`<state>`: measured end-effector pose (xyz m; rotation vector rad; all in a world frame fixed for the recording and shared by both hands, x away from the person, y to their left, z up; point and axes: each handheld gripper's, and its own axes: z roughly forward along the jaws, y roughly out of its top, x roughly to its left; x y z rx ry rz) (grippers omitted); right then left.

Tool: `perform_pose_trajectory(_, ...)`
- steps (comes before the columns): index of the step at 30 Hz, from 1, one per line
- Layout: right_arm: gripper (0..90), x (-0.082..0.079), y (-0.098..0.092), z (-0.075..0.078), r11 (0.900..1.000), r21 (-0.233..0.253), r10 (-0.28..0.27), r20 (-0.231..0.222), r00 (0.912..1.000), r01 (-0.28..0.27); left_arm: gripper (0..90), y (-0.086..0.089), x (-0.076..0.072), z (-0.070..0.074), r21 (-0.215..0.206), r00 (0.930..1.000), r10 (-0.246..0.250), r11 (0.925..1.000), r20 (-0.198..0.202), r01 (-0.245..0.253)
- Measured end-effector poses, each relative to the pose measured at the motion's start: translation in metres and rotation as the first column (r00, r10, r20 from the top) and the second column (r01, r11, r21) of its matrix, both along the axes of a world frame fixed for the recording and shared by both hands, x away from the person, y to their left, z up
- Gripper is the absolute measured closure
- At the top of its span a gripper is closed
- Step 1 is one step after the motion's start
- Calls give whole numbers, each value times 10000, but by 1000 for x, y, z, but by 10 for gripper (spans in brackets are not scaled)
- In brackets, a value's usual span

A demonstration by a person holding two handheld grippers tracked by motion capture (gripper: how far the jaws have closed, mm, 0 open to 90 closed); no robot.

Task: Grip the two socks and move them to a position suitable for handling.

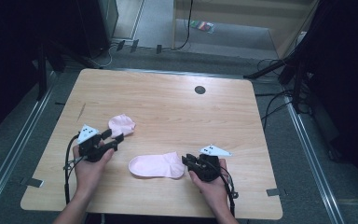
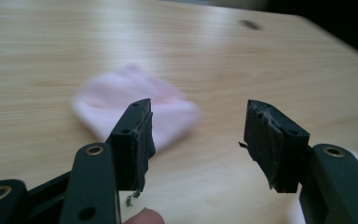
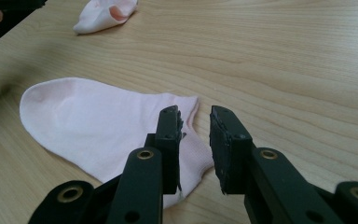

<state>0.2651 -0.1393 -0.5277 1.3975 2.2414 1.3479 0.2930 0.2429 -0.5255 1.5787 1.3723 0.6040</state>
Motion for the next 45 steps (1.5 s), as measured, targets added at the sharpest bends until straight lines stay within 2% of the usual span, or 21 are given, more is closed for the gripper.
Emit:
perform_pose_trajectory(3,737,1,0,0,10000,-40,-52,-23,10000,52,438,15,18,-7,-30,9970,714,9974,-307,-715)
perform_pose_trajectory(6,736,2,-1,-2,9999,-102,-96,-50,9999,96,432,28,34,-13,-303,9927,983,9945,-695,-1006)
perform_pose_trajectory(8,734,3,-1,-2,9999,-116,-103,-107,9999,101,426,32,43,-17,-343,9914,863,9953,-985,-901)
perform_pose_trajectory(11,734,3,0,-3,9999,-113,-100,-113,9999,98,405,31,53,-24,-341,9920,653,9970,-1083,-693)
perform_pose_trajectory(12,733,4,1,-3,9999,-126,-98,-114,9999,97,395,29,56,-25,-356,9898,722,9964,-1224,-771)
perform_pose_trajectory(14,734,3,2,-3,9999,-95,-50,-78,10000,49,404,27,59,-25,-170,9894,633,9977,-1306,-660)
perform_pose_trajectory(16,733,3,3,-3,9999,-92,-41,-56,10000,41,412,22,61,-24,240,9909,597,9981,-1205,-572)
perform_pose_trajectory(19,733,4,2,-3,10000,-72,-38,-58,10000,37,529,14,64,-24,803,9869,644,9954,-1481,-529)
perform_pose_trajectory(21,733,4,2,-3,10000,-69,-59,-53,10000,58,667,10,65,-25,728,9816,854,9946,-1706,-739)
perform_pose_trajectory(23,733,5,3,-2,9999,-71,-86,-65,9999,86,812,8,65,-25,638,9774,782,9957,-1963,-669)
perform_pose_trajectory(25,733,5,3,-2,9999,-85,-77,10,10000,77,900,5,63,-24,546,9781,645,9970,-1977,-547)
perform_pose_trajectory(30,735,8,5,4,9999,-139,-82,102,9999,83,900,-8,59,-15,189,9847,393,9992,-1698,-366)
perform_pose_trajectory(31,737,10,6,6,9999,-121,-72,150,9999,74,900,-12,58,-12,-23,9863,325,9994,-1616,-333)
perform_pose_trajectory(33,742,14,9,11,9999,-38,-125,223,9997,126,900,-20,56,-9,-176,9875,236,9995,-1556,-266)
perform_pose_trajectory(37,744,25,25,20,10000,40,22,390,9992,-24,900,-38,50,-3,-271,9916,-235,9994,-1275,202)
perform_pose_trajectory(39,738,29,33,23,9999,97,103,386,9992,-107,900,-47,47,2,-580,9928,-481,9974,-1094,420)
perform_pose_trajectory(43,704,42,50,27,9996,197,179,267,9995,-184,900,-60,41,10,-591,9933,-904,9945,-715,863)
perform_pose_trajectory(45,664,52,59,29,9995,225,205,112,9997,-208,900,-67,39,12,-498,9914,-1135,9926,-653,1104)
